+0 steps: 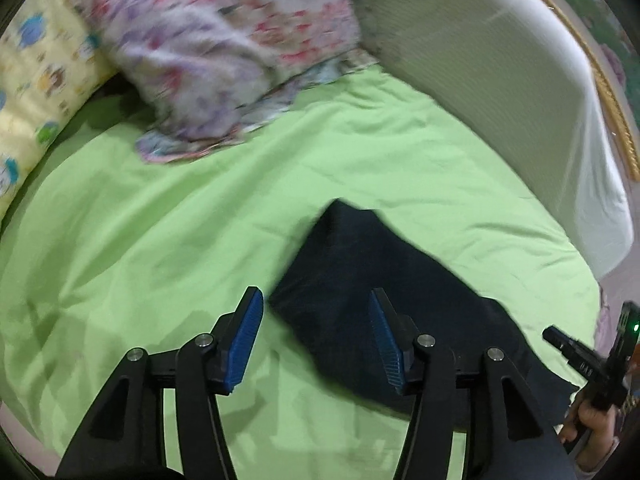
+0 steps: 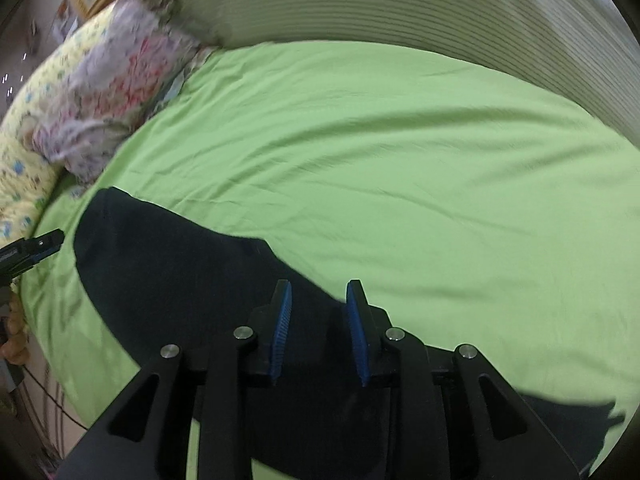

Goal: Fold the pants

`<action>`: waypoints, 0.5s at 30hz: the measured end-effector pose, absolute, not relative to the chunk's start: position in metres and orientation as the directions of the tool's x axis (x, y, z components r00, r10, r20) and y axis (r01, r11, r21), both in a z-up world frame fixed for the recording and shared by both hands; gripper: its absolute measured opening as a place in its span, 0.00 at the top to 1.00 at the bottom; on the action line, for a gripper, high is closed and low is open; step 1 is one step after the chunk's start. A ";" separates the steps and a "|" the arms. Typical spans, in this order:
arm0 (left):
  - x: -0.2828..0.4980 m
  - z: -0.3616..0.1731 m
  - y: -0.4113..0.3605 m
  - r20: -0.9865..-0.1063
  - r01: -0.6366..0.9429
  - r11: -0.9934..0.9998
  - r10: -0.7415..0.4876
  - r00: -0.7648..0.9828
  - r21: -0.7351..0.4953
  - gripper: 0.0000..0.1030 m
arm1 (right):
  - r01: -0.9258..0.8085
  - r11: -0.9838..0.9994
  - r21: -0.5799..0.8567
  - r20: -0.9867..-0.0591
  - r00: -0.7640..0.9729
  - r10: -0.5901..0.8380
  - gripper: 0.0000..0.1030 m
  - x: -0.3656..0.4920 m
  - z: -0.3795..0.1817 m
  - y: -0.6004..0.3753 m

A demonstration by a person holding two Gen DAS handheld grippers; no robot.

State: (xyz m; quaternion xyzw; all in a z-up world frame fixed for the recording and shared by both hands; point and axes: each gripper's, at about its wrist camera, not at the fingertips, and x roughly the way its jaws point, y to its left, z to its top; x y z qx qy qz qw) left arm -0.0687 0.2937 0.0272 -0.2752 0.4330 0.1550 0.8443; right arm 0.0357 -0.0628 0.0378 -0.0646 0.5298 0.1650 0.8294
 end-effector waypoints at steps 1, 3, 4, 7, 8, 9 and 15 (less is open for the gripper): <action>-0.063 0.031 0.287 -0.811 -0.480 0.810 0.009 0.585 -0.336 0.45 | -0.318 0.945 0.076 -0.894 0.397 0.206 0.71 0.026 0.043 -0.073; -0.053 0.037 0.270 -0.800 -0.438 0.827 -0.023 0.599 -0.352 0.43 | -0.279 0.955 0.097 -0.885 0.416 0.211 0.71 0.011 0.048 -0.087; -0.048 0.040 0.262 -0.795 -0.412 0.835 -0.048 0.604 -0.364 0.41 | -0.258 0.960 0.108 -0.881 0.423 0.213 0.71 0.006 0.050 -0.094; -0.027 0.046 0.226 -0.795 -0.318 0.872 -0.123 0.594 -0.373 0.41 | -0.177 0.974 0.142 -0.871 0.445 0.208 0.68 -0.018 0.054 -0.122; -0.020 0.048 0.212 -0.795 -0.281 0.883 -0.152 0.587 -0.376 0.40 | -0.145 0.978 0.151 -0.868 0.454 0.201 0.66 -0.027 0.054 -0.133; -0.014 0.049 0.200 -0.796 -0.250 0.891 -0.175 0.580 -0.379 0.40 | -0.115 0.980 0.160 -0.867 0.460 0.195 0.64 -0.034 0.054 -0.143; 0.020 0.055 0.118 -0.801 -0.059 0.922 -0.299 0.519 -0.383 0.37 | 0.086 0.969 0.231 -0.865 0.475 0.164 0.61 -0.076 0.051 -0.209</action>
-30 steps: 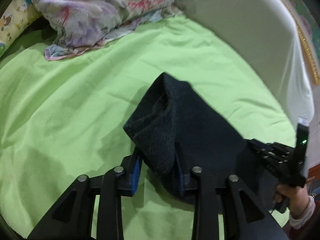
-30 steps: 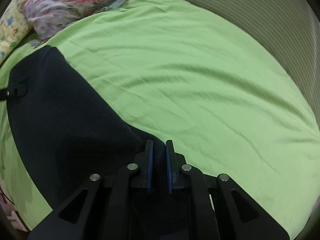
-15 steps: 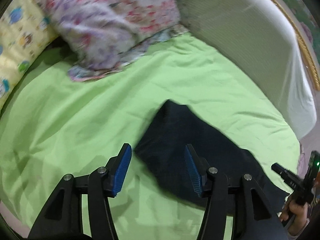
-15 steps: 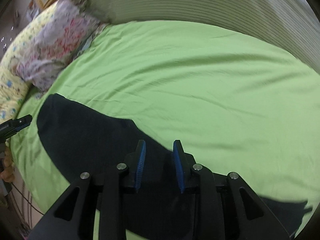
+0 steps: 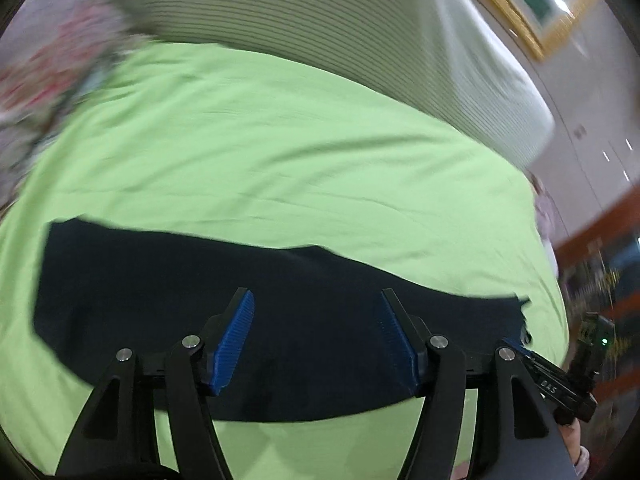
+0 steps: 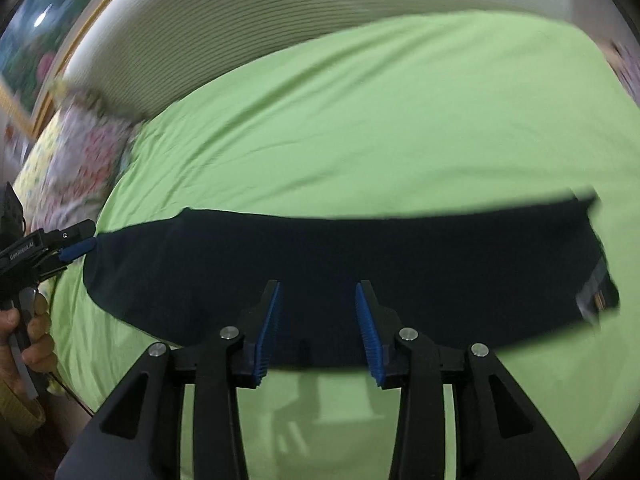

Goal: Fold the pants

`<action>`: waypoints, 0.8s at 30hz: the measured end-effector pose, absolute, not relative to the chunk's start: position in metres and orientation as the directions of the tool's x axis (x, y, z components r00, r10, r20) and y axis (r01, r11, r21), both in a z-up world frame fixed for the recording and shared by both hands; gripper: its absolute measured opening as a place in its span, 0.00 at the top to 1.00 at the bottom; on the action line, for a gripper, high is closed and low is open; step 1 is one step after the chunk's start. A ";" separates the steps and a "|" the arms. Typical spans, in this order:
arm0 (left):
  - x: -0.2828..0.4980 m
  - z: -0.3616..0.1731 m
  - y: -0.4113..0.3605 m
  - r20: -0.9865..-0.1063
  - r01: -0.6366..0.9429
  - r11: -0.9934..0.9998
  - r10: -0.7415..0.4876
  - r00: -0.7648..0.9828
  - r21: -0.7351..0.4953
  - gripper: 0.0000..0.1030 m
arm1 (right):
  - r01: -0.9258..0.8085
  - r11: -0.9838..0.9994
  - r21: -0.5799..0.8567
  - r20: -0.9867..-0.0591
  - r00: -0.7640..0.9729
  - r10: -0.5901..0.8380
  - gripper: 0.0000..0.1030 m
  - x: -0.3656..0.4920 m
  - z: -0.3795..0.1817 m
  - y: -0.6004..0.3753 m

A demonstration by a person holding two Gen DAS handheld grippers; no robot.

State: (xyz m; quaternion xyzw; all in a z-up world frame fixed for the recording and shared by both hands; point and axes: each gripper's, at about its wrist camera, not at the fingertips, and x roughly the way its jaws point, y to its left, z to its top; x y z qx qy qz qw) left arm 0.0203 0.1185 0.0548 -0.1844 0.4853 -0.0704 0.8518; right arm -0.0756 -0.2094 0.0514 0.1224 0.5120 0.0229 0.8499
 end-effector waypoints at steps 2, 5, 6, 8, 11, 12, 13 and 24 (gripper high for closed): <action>0.031 0.056 0.091 -0.802 0.008 0.926 -0.332 0.496 -0.378 0.37 | 0.147 0.957 0.250 -0.864 0.480 0.152 0.61 -0.087 0.052 -0.227; 0.044 0.059 0.048 -0.808 0.112 0.926 -0.371 0.457 -0.362 0.34 | 0.201 0.944 0.263 -0.854 0.503 0.131 0.61 -0.101 0.056 -0.247; 0.046 0.058 0.035 -0.814 0.140 0.924 -0.380 0.440 -0.356 0.33 | 0.214 0.939 0.268 -0.851 0.509 0.127 0.61 -0.102 0.057 -0.251; 0.053 0.057 0.008 -0.825 0.198 0.915 -0.403 0.396 -0.352 0.33 | 0.254 0.922 0.293 -0.841 0.526 0.123 0.61 -0.109 0.058 -0.265; 0.063 0.052 -0.028 -0.836 0.269 0.895 -0.433 0.338 -0.355 0.33 | 0.324 0.889 0.322 -0.831 0.546 0.102 0.61 -0.119 0.057 -0.289; 0.067 0.050 -0.039 -0.837 0.291 0.886 -0.446 0.318 -0.361 0.33 | 0.343 0.879 0.332 -0.828 0.553 0.096 0.61 -0.123 0.056 -0.295; 0.070 0.048 -0.049 -0.838 0.314 0.875 -0.459 0.296 -0.368 0.33 | 0.359 0.867 0.344 -0.824 0.558 0.096 0.61 -0.125 0.054 -0.301; 0.096 0.020 -0.162 -0.884 0.524 0.775 -0.460 0.084 -0.354 0.31 | 0.474 0.711 0.519 -0.776 0.610 0.159 0.60 -0.128 0.024 -0.347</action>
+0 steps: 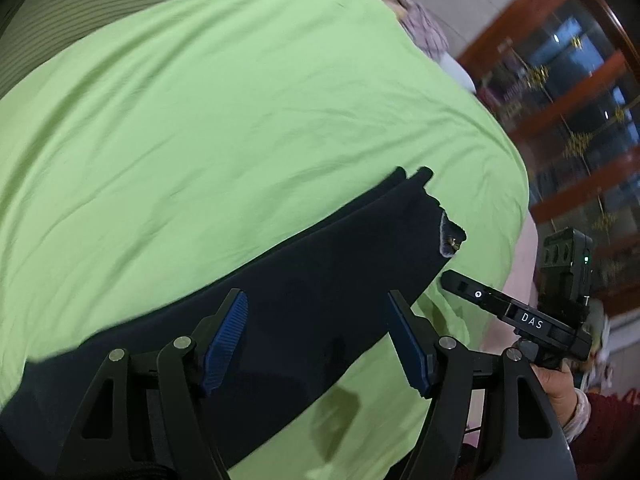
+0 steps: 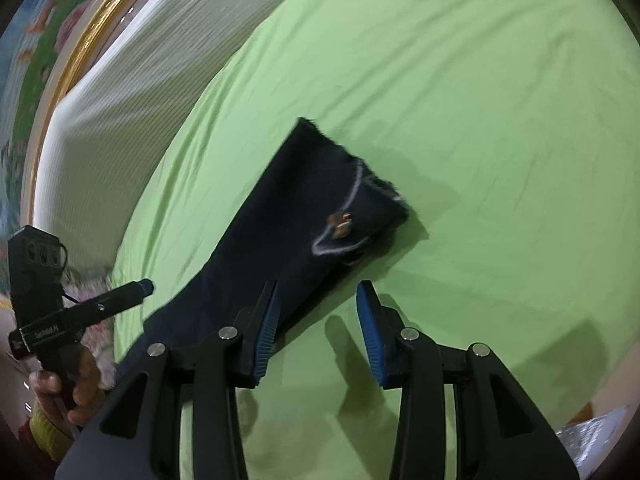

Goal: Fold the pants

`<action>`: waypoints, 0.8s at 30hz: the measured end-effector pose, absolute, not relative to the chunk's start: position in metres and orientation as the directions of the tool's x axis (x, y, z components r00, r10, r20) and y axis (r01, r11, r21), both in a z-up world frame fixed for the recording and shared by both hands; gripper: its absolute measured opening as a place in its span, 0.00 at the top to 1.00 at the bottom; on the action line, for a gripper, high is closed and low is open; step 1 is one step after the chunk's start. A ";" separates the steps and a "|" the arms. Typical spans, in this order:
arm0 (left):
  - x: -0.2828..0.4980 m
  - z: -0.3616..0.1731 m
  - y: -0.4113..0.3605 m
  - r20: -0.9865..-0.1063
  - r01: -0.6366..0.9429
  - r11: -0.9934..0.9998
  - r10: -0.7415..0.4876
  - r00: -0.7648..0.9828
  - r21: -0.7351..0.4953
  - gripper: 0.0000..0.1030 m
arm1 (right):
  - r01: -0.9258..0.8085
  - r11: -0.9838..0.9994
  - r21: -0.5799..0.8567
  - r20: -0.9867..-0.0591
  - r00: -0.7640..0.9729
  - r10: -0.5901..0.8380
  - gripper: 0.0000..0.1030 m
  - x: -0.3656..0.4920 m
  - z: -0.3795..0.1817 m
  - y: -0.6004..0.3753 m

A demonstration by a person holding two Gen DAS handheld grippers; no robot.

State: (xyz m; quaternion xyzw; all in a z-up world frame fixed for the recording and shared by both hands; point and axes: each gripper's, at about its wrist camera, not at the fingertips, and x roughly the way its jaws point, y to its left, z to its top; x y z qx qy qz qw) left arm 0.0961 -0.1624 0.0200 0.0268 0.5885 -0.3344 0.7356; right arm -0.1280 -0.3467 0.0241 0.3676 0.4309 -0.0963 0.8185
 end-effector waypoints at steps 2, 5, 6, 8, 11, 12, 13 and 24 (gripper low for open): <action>0.102 0.014 -0.182 -0.893 0.554 0.759 -0.446 0.058 -0.343 0.31 | 0.475 0.691 0.545 -0.765 0.620 0.177 0.60 -0.123 0.018 -0.348; 0.112 0.007 -0.208 -0.899 0.593 0.727 -0.437 0.013 -0.346 0.31 | 0.483 0.663 0.572 -0.756 0.624 0.198 0.60 -0.119 0.007 -0.355; 0.115 0.005 -0.215 -0.900 0.603 0.718 -0.436 0.002 -0.347 0.31 | 0.487 0.648 0.586 -0.749 0.631 0.203 0.60 -0.120 0.005 -0.362; 0.123 0.000 -0.234 -0.903 0.626 0.699 -0.428 -0.022 -0.346 0.31 | 0.484 0.630 0.607 -0.732 0.649 0.207 0.60 -0.117 0.000 -0.359; 0.135 -0.009 -0.256 -0.907 0.638 0.683 -0.418 -0.057 -0.355 0.31 | 0.468 0.645 0.605 -0.728 0.652 0.210 0.60 -0.109 -0.001 -0.355; 0.140 -0.014 -0.263 -0.905 0.637 0.678 -0.418 -0.074 -0.366 0.31 | 0.464 0.641 0.611 -0.724 0.656 0.215 0.60 -0.108 -0.002 -0.354; 0.143 -0.017 -0.268 -0.904 0.635 0.675 -0.419 -0.089 -0.376 0.31 | 0.461 0.639 0.616 -0.720 0.658 0.220 0.60 -0.105 -0.004 -0.353; 0.153 -0.051 -0.304 -0.869 0.650 0.602 -0.454 -0.198 -0.463 0.67 | 0.420 0.676 0.605 -0.715 0.661 0.229 0.62 -0.116 -0.011 -0.354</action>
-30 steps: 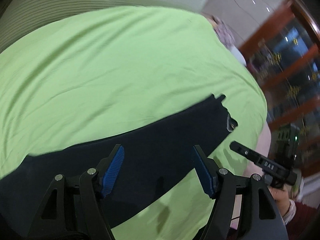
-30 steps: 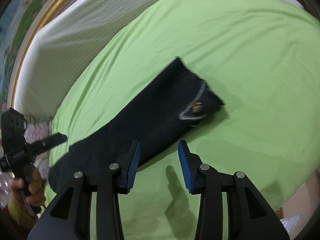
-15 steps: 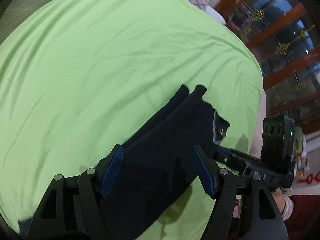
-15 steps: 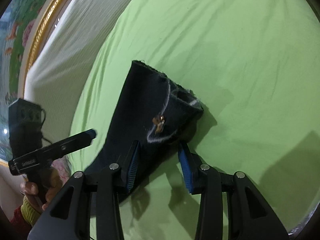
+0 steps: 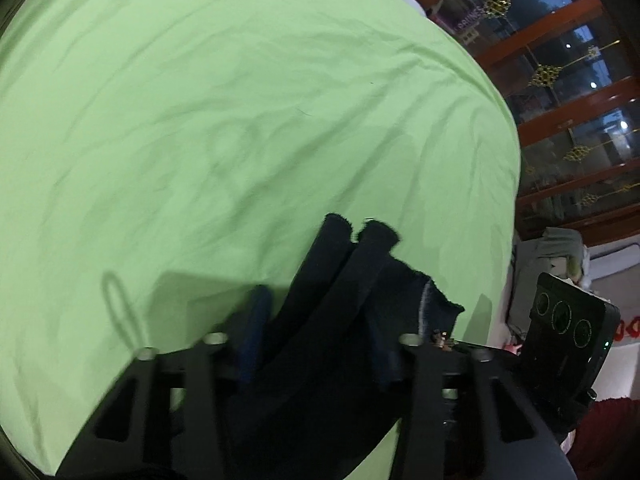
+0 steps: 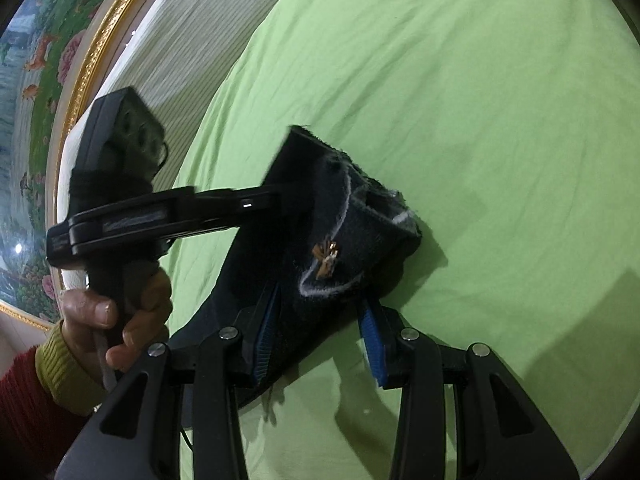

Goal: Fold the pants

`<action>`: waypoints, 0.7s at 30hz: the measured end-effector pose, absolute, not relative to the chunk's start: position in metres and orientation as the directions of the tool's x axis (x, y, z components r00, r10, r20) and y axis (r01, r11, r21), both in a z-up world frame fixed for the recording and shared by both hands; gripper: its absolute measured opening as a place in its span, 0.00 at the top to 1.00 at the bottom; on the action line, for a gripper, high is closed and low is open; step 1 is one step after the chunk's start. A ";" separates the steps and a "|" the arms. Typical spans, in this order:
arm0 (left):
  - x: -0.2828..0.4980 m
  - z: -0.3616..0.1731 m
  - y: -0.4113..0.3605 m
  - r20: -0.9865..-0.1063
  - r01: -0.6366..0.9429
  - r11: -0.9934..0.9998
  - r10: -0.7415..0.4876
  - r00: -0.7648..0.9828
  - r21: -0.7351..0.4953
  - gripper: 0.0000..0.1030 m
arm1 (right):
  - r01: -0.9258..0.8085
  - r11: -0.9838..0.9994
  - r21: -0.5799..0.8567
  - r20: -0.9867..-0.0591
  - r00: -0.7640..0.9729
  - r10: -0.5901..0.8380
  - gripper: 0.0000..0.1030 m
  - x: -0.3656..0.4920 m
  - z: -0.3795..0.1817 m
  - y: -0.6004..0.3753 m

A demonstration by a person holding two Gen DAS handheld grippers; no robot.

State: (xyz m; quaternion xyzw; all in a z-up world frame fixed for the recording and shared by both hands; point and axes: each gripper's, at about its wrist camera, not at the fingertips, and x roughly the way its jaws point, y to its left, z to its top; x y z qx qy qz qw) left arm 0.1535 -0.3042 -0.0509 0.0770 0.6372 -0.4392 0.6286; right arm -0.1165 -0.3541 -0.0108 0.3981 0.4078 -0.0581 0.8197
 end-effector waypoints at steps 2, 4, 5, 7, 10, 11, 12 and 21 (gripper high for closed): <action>0.152 -0.049 -0.301 -0.862 0.651 0.596 -0.466 -0.198 -0.471 0.81 | 0.415 0.694 0.588 -0.722 0.655 0.221 0.73 -0.117 -0.009 -0.353; 0.149 -0.043 -0.294 -0.859 0.655 0.590 -0.476 -0.189 -0.472 0.87 | 0.402 0.711 0.577 -0.728 0.647 0.225 0.87 -0.119 -0.007 -0.348; 0.147 -0.040 -0.290 -0.852 0.650 0.588 -0.489 -0.188 -0.481 0.88 | 0.388 0.723 0.572 -0.724 0.654 0.222 0.88 -0.118 -0.002 -0.347; 0.145 -0.031 -0.283 -0.840 0.641 0.587 -0.514 -0.177 -0.494 0.89 | 0.343 0.750 0.565 -0.707 0.671 0.226 0.89 -0.116 0.009 -0.342; 0.144 -0.009 -0.266 -0.815 0.637 0.577 -0.560 -0.147 -0.511 0.89 | 0.254 0.801 0.542 -0.682 0.690 0.242 0.89 -0.113 0.032 -0.328; 0.143 -0.001 -0.261 -0.808 0.635 0.576 -0.573 -0.135 -0.515 0.89 | 0.232 0.814 0.532 -0.678 0.692 0.246 0.89 -0.112 0.038 -0.324; 0.141 0.005 -0.256 -0.801 0.630 0.576 -0.585 -0.126 -0.520 0.89 | 0.207 0.826 0.525 -0.673 0.695 0.253 0.89 -0.110 0.044 -0.319; 0.124 0.056 -0.172 -0.735 0.565 0.602 -0.678 -0.011 -0.564 0.89 | 0.025 0.877 0.479 -0.651 0.681 0.336 0.89 -0.098 0.076 -0.268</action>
